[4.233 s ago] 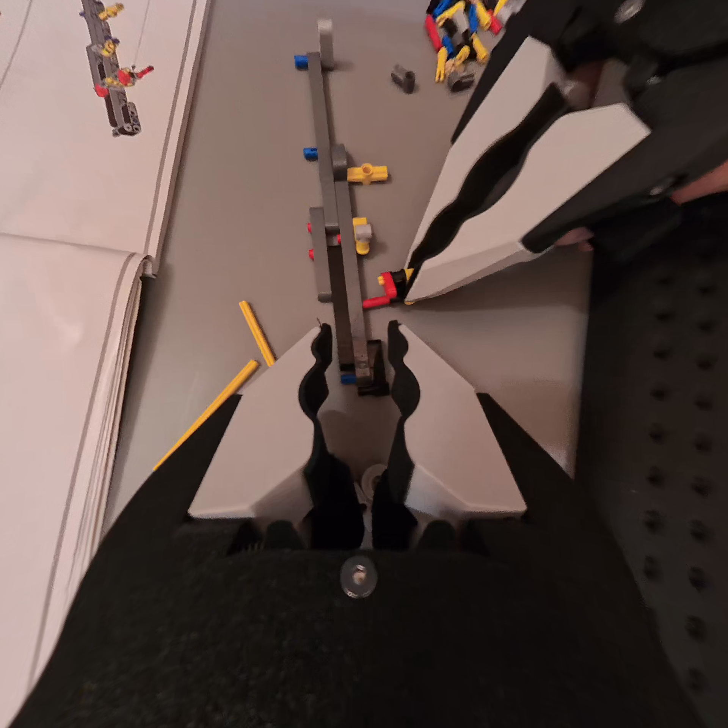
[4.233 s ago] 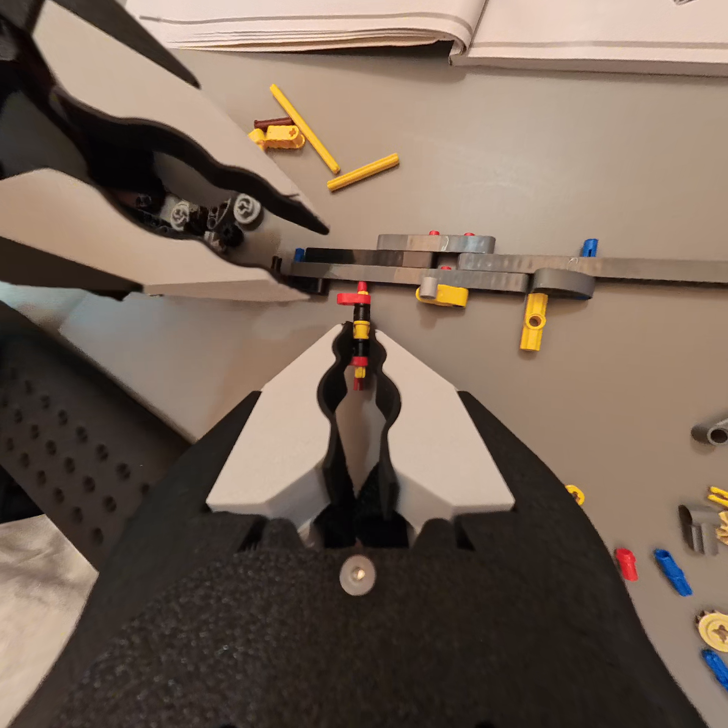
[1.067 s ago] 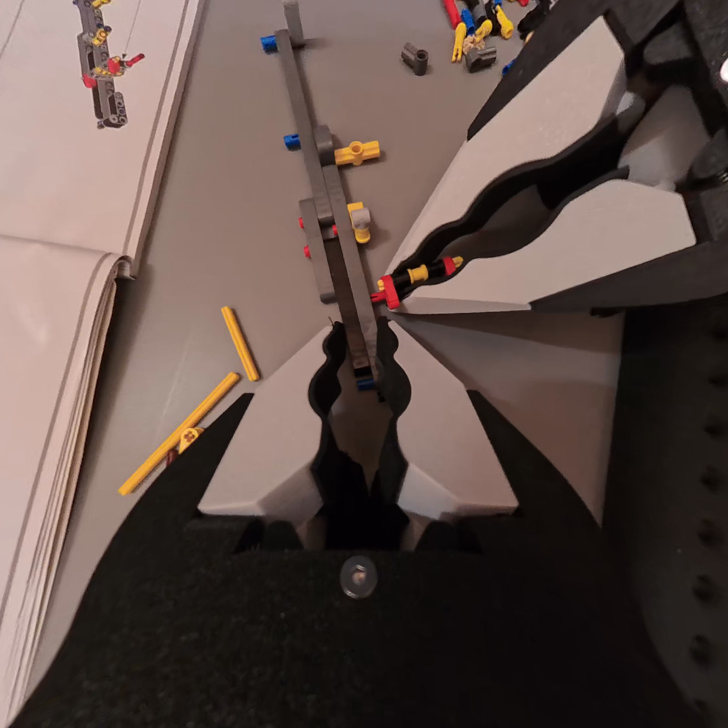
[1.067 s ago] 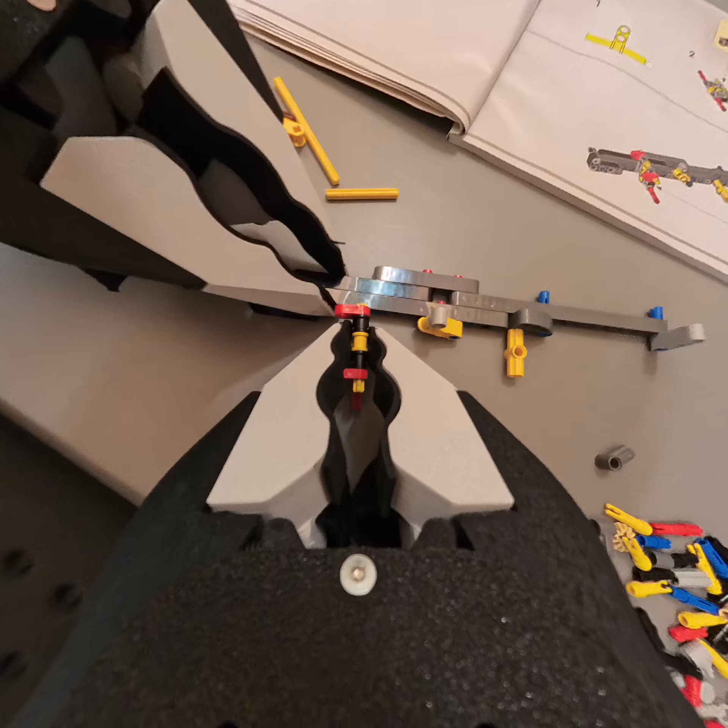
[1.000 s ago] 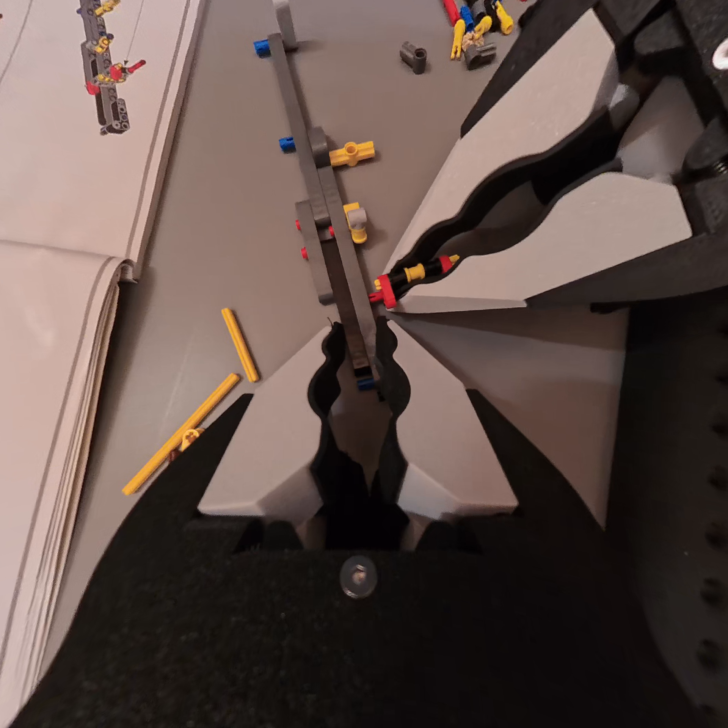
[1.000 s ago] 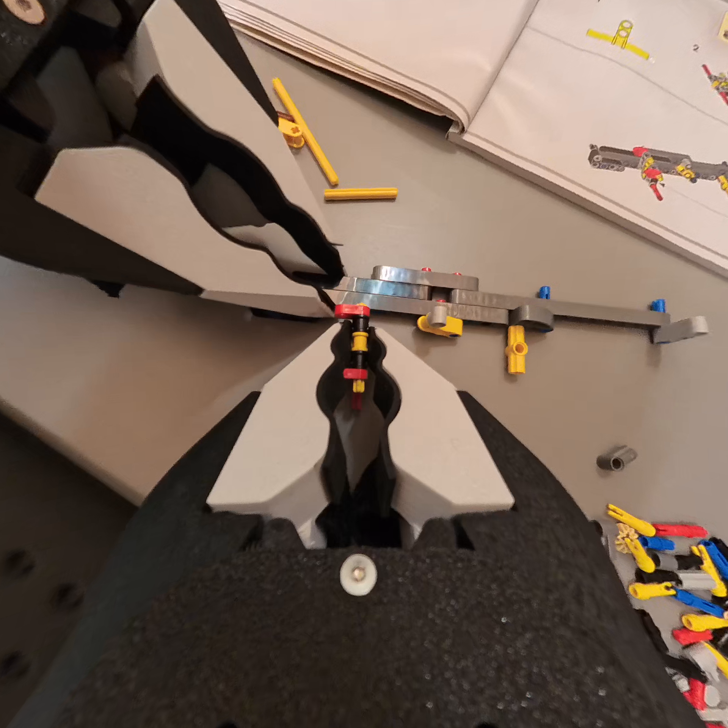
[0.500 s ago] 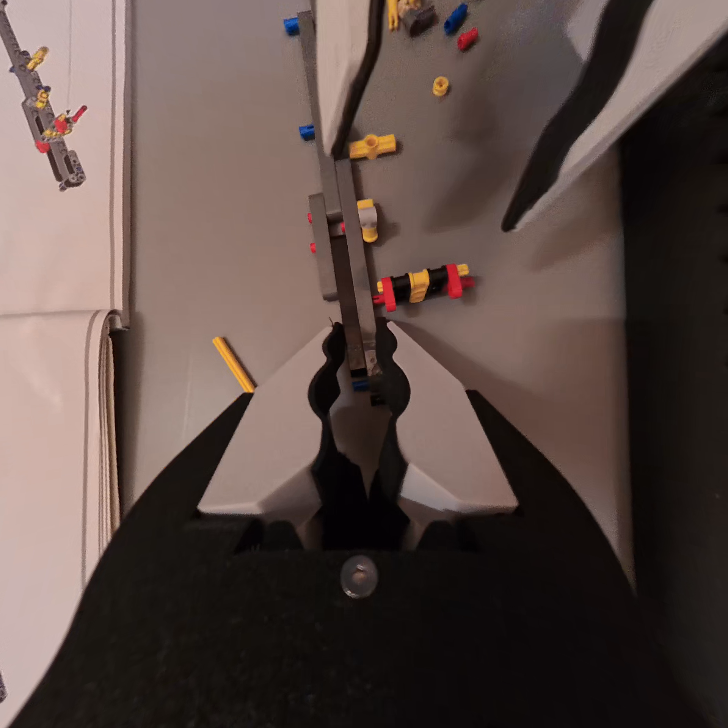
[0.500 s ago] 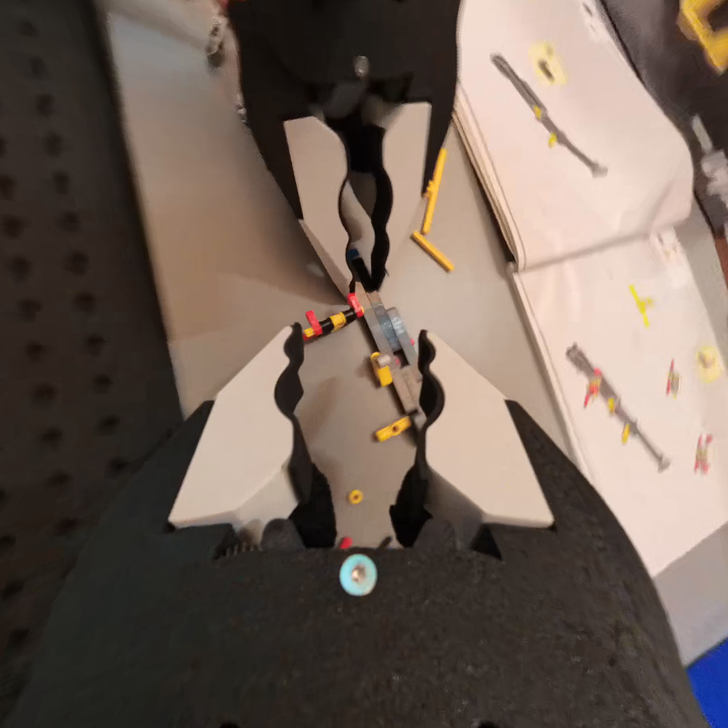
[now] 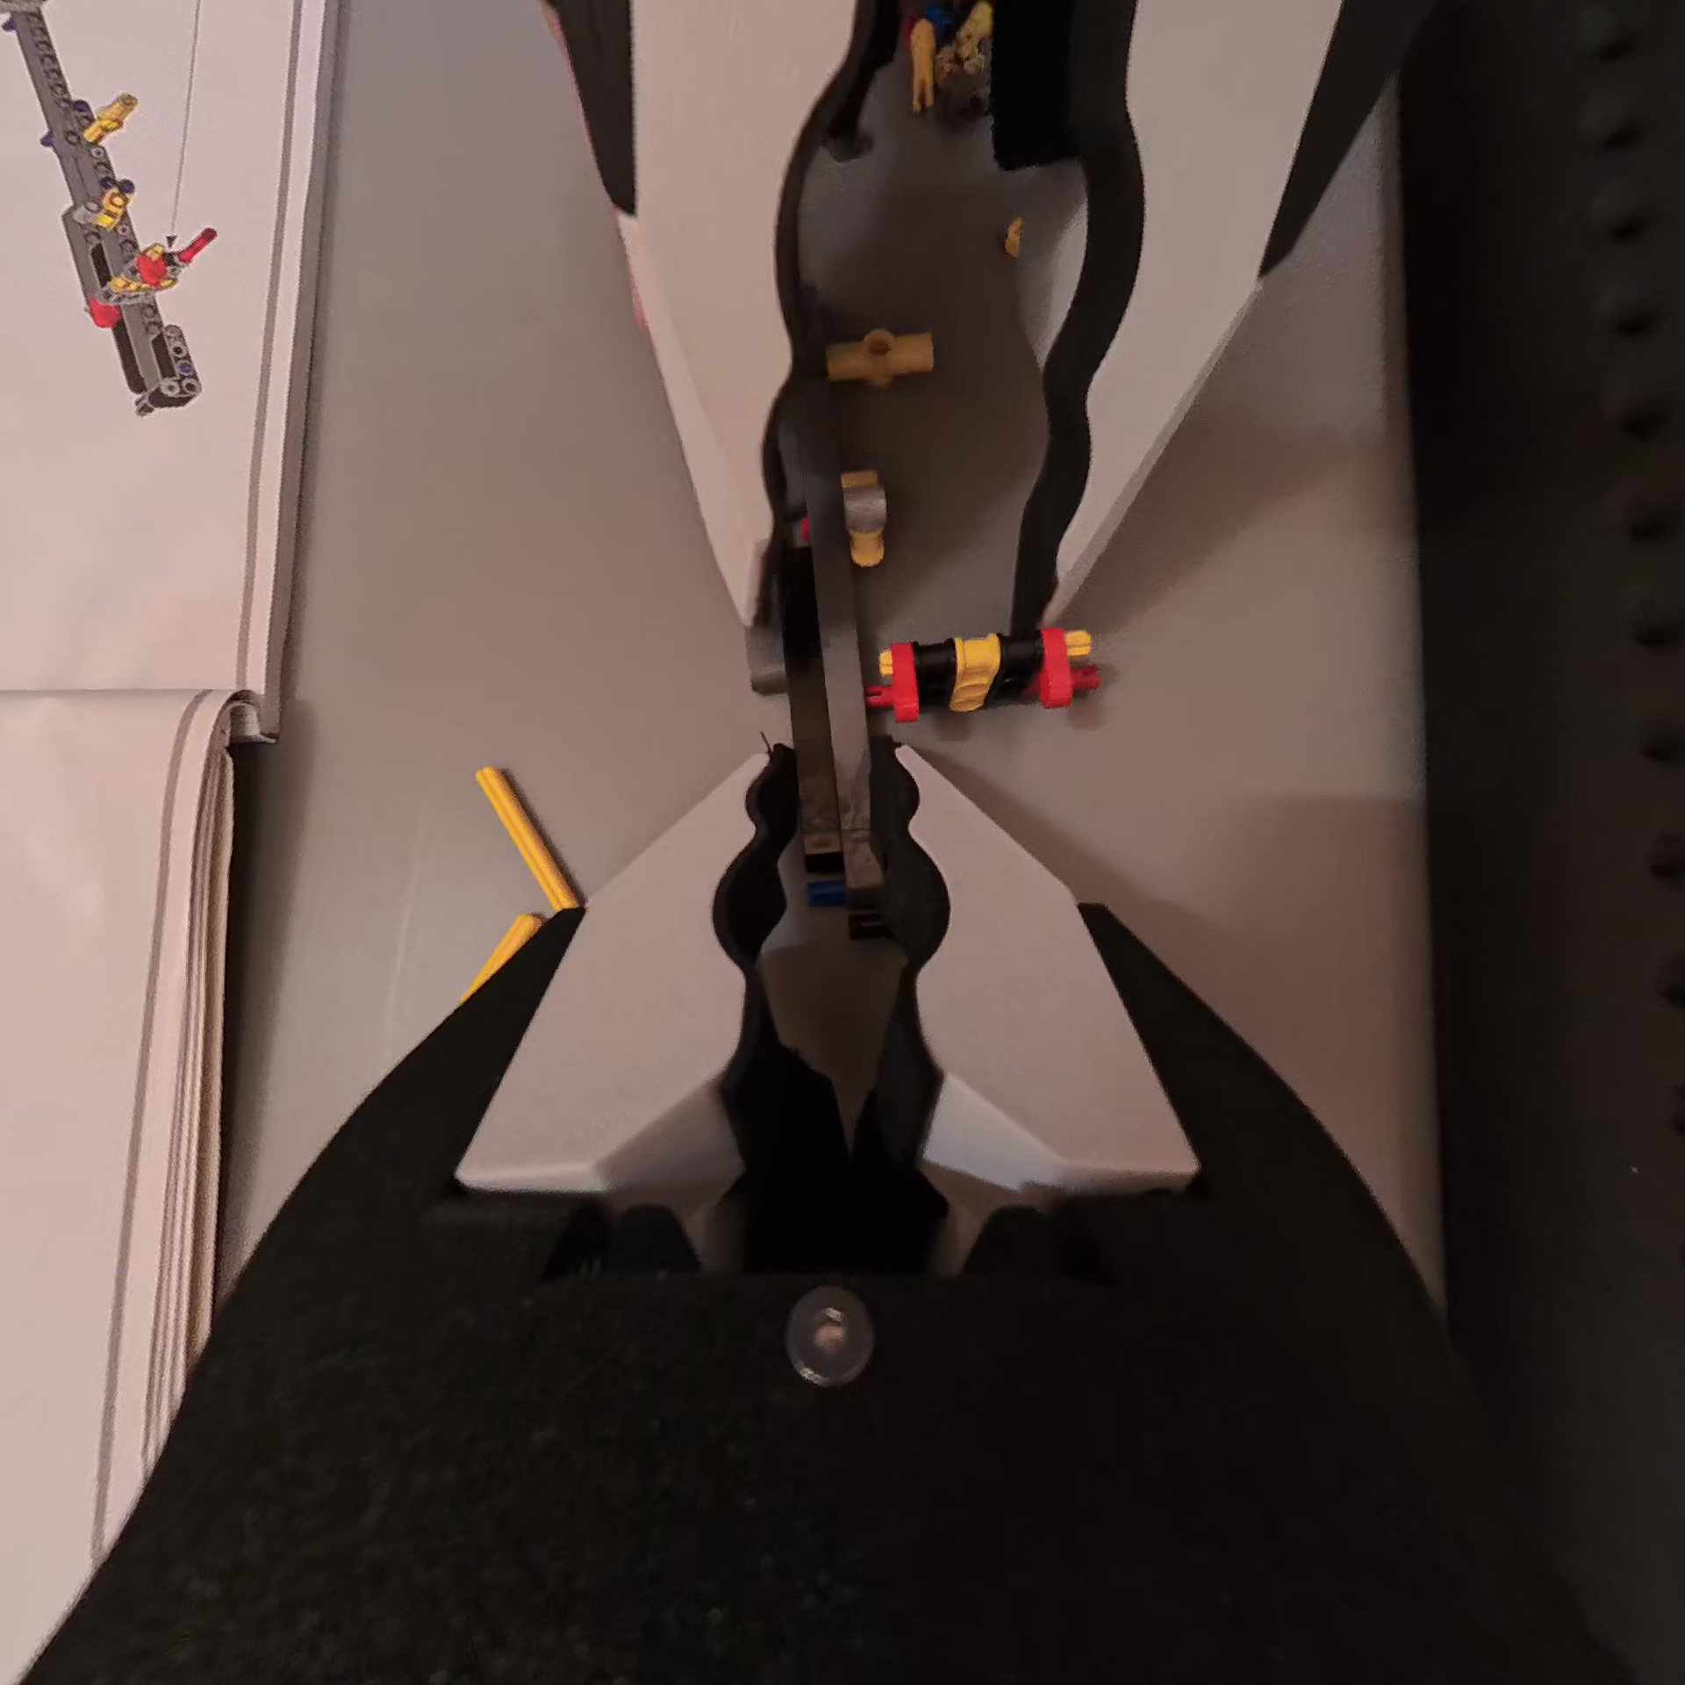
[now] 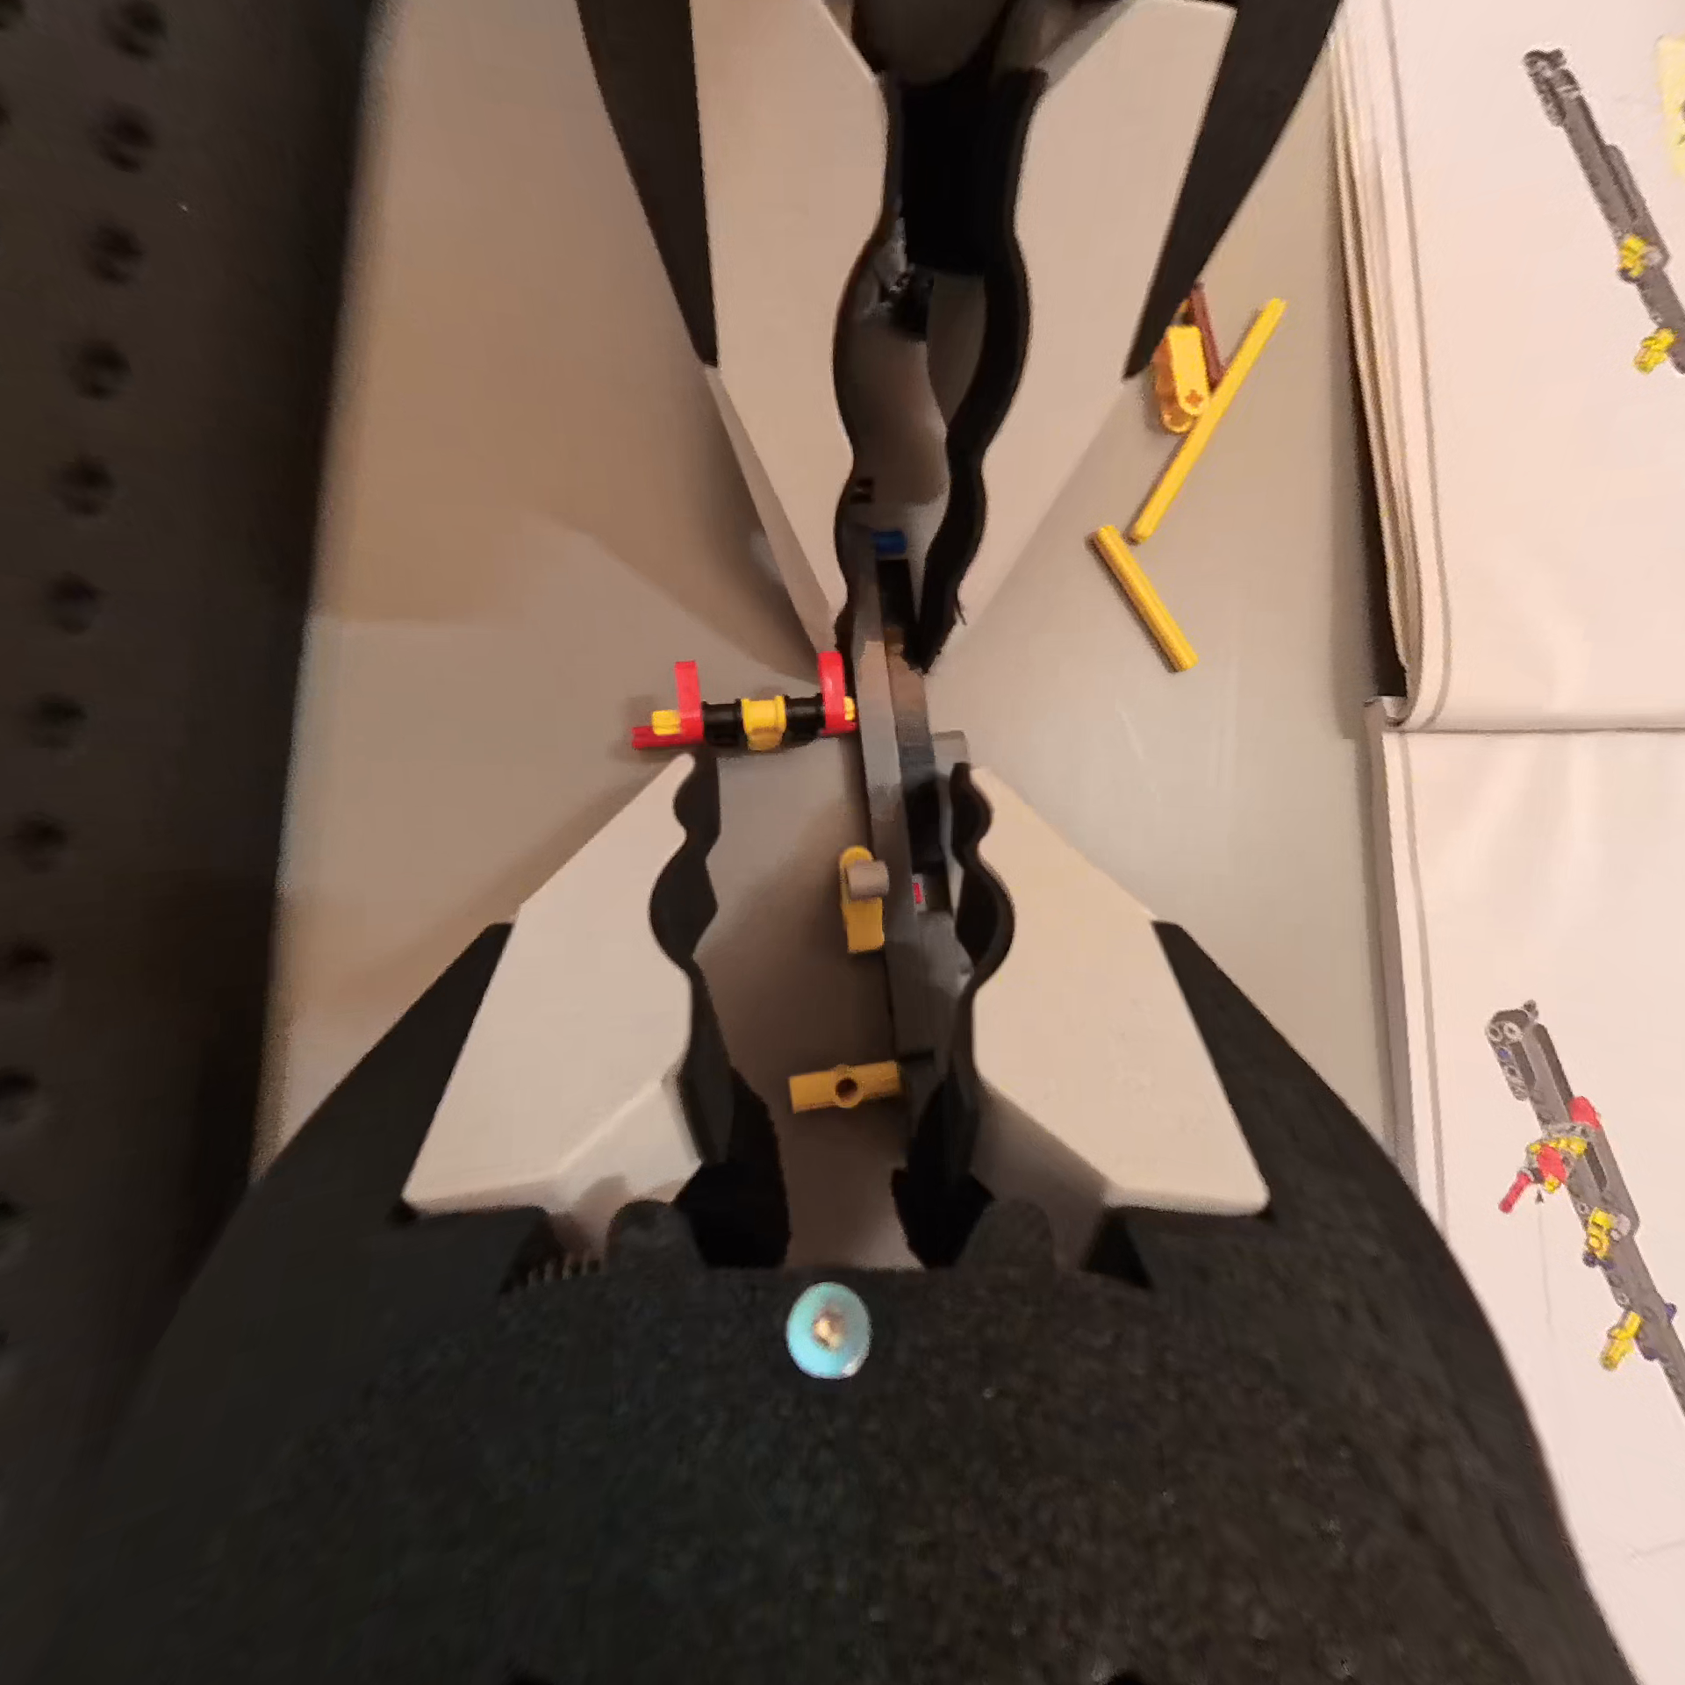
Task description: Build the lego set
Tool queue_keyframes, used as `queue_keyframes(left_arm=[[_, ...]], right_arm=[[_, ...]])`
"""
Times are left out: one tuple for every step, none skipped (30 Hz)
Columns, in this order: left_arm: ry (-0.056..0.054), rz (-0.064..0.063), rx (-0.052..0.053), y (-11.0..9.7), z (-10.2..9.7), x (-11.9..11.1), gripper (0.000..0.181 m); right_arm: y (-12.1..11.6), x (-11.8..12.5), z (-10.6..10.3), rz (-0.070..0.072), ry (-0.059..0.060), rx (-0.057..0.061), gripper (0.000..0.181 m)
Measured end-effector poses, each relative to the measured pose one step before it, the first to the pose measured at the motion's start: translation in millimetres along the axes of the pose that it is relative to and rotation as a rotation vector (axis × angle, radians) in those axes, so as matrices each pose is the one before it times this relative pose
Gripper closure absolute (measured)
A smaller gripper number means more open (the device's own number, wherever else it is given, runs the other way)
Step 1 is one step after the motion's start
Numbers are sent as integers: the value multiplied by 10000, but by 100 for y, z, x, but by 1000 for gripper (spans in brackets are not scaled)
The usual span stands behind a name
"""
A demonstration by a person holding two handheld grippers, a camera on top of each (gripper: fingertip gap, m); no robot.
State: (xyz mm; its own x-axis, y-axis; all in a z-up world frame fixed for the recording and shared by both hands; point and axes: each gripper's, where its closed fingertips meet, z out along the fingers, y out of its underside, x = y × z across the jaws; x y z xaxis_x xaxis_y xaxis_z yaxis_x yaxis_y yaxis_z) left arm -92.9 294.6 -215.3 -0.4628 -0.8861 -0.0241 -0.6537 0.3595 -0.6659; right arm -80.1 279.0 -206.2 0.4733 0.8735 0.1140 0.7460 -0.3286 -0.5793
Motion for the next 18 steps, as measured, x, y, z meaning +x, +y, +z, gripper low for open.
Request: queue_keyframes(left_arm=[[11, -27, 7, -2, -1, 17, 167], [15, -39, -2, -2, 4, -1, 167], [8, -7, 2, 4, -4, -2, 167], [6, 1, 12, -7, 0, 4, 167], [8, -14, 8, 2, 7, 4, 167], [5, -3, 2, 7, -7, 5, 167], [2, 6, -1, -2, 2, 7, 167], [9, 3, 0, -3, 3, 19, 167], [34, -4, 4, 5, -6, 24, 167], [42, 4, 5, 14, -15, 25, 167], [50, 45, 0, 16, -15, 62, 167], [39, 81, 2, 15, -16, 79, 167], [19, 48, 5, 17, -6, 53, 167], [17, -25, 0, -6, -8, 19, 167], [19, -30, -1, 2, -1, 3, 167], [20, -12, 2, -5, 3, 0, 167], [15, -6, 2, 1, -2, -6, 167], [6, 7, 4, -6, 3, 3, 167]], right_arm=[[13, 60, 8, 71, -15, 45, 128], [-26, -131, 109, 58, -140, 29, 125], [-161, -487, 121, 49, -309, 72, 120], [-197, -430, 111, 42, -221, 104, 118], [0, 168, 76, -51, 174, 7, 119], [32, 99, 72, -167, 138, 22, 119], [-133, -20, 35, -136, 26, 133, 119], [-64, -56, 35, -160, -33, 65, 120], [-76, -204, 46, -198, -145, 115, 124], [39, -70, -50, -161, -51, 71, 127], [262, 242, -149, -173, 166, -78, 133], [323, 225, -141, -188, 142, -89, 134], [233, 124, -79, -57, 51, 4, 133], [42, 112, 14, 84, -17, 112, 132], [-150, -127, 138, 178, -199, 132, 130], [-347, -269, 142, 158, -276, 174, 127], [-295, -217, 147, 88, -212, 102, 127], [-107, -9, 152, -11, -57, 1, 127]])
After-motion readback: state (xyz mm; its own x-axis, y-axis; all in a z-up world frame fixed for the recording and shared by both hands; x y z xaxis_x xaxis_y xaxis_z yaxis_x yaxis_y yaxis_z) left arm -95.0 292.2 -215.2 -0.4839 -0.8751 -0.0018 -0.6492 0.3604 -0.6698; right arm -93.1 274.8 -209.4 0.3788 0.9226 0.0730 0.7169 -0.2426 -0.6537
